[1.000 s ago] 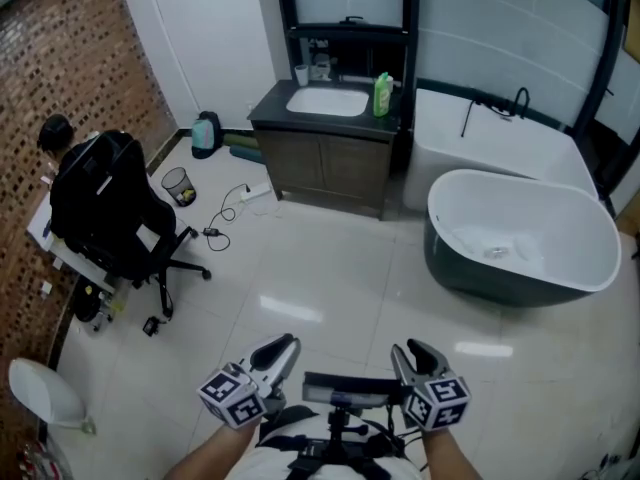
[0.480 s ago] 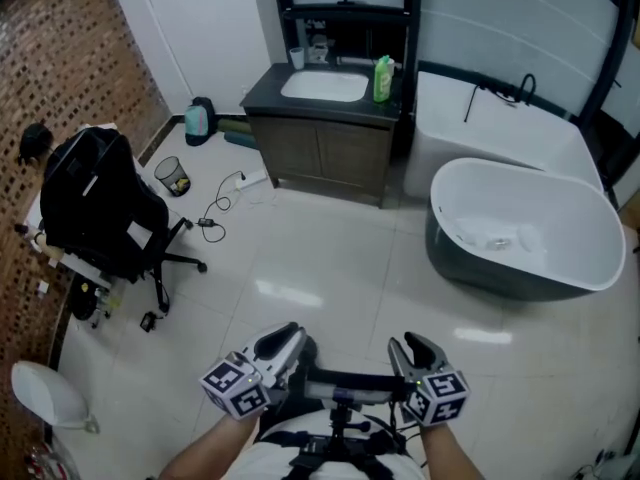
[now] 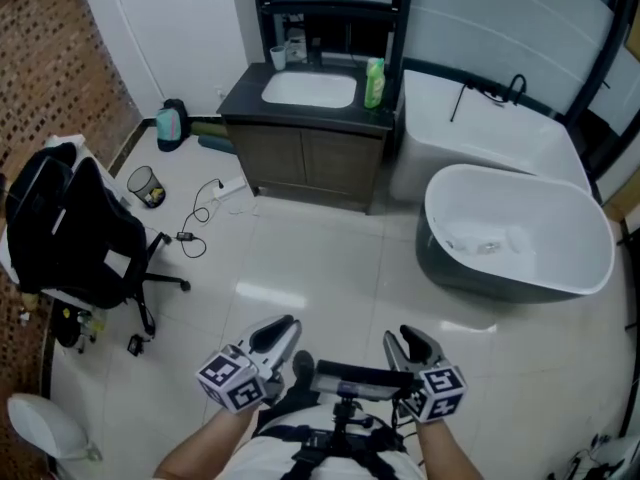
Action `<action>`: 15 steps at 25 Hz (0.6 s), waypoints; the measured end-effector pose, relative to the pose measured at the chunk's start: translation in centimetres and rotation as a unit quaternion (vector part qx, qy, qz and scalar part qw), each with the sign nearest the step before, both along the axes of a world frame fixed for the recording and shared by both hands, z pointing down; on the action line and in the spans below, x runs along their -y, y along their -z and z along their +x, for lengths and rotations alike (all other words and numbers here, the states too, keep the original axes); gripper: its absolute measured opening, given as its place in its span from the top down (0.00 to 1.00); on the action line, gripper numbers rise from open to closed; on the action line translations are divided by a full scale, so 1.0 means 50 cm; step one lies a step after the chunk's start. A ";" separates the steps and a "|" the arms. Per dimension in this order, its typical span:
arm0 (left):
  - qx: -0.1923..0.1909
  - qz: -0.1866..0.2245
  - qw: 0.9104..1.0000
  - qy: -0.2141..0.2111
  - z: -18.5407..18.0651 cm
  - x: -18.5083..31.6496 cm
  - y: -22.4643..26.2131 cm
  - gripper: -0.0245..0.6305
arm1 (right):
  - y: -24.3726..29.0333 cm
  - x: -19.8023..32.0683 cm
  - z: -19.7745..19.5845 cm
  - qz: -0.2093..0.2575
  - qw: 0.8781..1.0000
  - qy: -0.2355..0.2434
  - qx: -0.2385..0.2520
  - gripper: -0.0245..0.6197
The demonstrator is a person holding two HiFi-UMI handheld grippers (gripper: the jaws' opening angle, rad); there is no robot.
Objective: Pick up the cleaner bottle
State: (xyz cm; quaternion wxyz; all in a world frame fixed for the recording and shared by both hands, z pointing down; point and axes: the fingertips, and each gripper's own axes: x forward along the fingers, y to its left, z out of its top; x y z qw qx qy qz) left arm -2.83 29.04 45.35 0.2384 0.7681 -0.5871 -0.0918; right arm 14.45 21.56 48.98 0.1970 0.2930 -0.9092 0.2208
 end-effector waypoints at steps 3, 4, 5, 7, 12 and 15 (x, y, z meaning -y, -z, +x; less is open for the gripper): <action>-0.005 0.000 1.000 -0.018 -0.050 0.038 0.001 0.85 | 0.007 0.029 -0.047 0.001 1.000 -0.013 -0.006 0.74; -0.005 0.001 1.000 -0.022 -0.068 0.050 0.001 0.85 | 0.008 0.038 -0.062 0.001 1.000 -0.017 -0.008 0.74; -0.003 0.001 1.000 -0.026 -0.086 0.061 0.003 0.85 | 0.007 0.046 -0.078 0.001 1.000 -0.020 -0.010 0.74; -0.002 0.003 1.000 -0.029 -0.122 0.078 0.008 0.85 | 0.007 0.056 -0.110 0.001 1.000 -0.025 -0.012 0.74; -0.003 0.005 0.999 -0.048 -0.182 0.103 0.009 0.85 | 0.018 0.077 -0.178 0.003 0.999 -0.036 -0.009 0.74; -0.003 0.005 0.998 -0.058 -0.208 0.118 0.003 0.85 | 0.019 0.085 -0.211 0.005 0.999 -0.039 -0.009 0.74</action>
